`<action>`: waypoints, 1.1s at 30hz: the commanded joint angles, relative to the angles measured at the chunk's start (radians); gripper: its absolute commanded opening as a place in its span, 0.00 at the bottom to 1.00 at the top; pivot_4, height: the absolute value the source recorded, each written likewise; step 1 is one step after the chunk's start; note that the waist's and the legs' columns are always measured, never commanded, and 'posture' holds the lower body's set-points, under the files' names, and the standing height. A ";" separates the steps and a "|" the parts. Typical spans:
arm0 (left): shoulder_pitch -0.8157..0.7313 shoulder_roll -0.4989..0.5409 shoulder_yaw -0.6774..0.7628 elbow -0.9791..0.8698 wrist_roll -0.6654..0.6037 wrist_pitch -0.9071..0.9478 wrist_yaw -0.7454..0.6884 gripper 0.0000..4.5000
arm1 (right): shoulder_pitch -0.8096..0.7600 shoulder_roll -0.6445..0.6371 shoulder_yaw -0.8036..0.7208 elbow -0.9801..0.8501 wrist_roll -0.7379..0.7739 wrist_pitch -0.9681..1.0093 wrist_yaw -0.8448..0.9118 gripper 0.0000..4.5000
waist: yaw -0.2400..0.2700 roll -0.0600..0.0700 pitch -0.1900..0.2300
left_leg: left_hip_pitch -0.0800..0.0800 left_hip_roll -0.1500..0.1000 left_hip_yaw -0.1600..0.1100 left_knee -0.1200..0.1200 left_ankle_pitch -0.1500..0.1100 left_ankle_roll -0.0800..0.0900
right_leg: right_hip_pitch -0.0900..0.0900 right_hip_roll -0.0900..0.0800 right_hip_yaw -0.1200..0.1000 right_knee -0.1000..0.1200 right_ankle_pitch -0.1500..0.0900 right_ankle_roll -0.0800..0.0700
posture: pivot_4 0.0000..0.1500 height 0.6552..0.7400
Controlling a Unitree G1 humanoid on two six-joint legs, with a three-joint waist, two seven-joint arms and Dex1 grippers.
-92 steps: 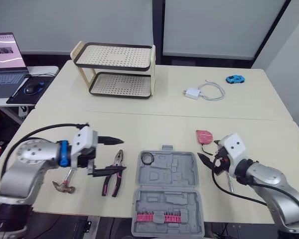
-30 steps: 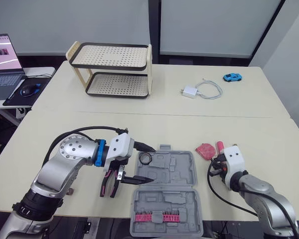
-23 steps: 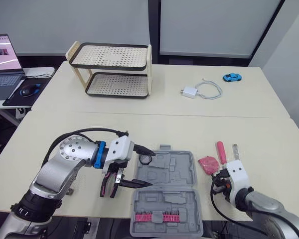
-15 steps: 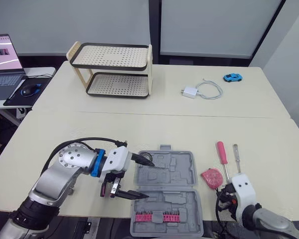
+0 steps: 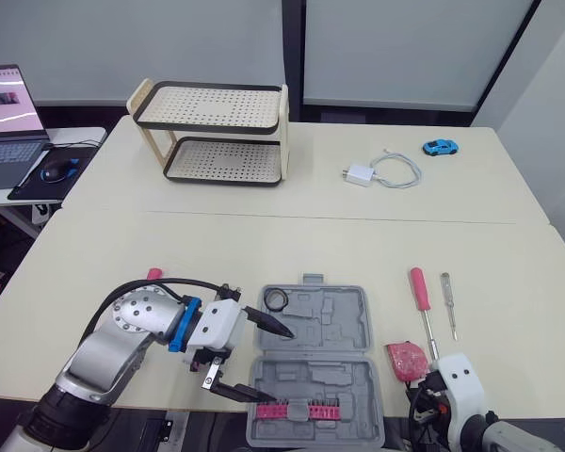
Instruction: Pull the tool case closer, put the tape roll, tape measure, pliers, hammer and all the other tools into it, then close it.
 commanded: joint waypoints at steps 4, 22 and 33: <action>0.004 0.014 -0.012 -0.053 -0.008 -0.006 -0.005 1.00 | 0.054 -0.013 0.000 -0.063 0.032 0.039 -0.007 0.00 | 0.000 0.000 0.000 | 0.000 0.000 0.000 0.000 0.000 0.000 | 0.000 0.000 0.000 0.000 0.000 0.000 | 1.00 0.94; 0.000 0.009 -0.011 -0.080 -0.014 0.018 0.013 1.00 | 0.078 -0.114 -0.131 -0.137 0.229 0.117 0.086 0.27 | 0.001 0.000 0.000 | 0.000 0.000 0.000 0.000 0.000 0.000 | 0.000 0.000 0.000 -0.001 0.000 0.000 | 1.00 0.94; 0.025 0.022 -0.002 -0.118 -0.026 0.037 0.033 1.00 | 0.074 -0.645 -0.341 0.050 0.102 -0.595 0.572 0.76 | 0.003 -0.002 -0.001 | 0.006 0.001 0.000 0.001 0.000 0.000 | 0.011 0.001 0.000 -0.008 -0.002 0.007 | 1.00 0.94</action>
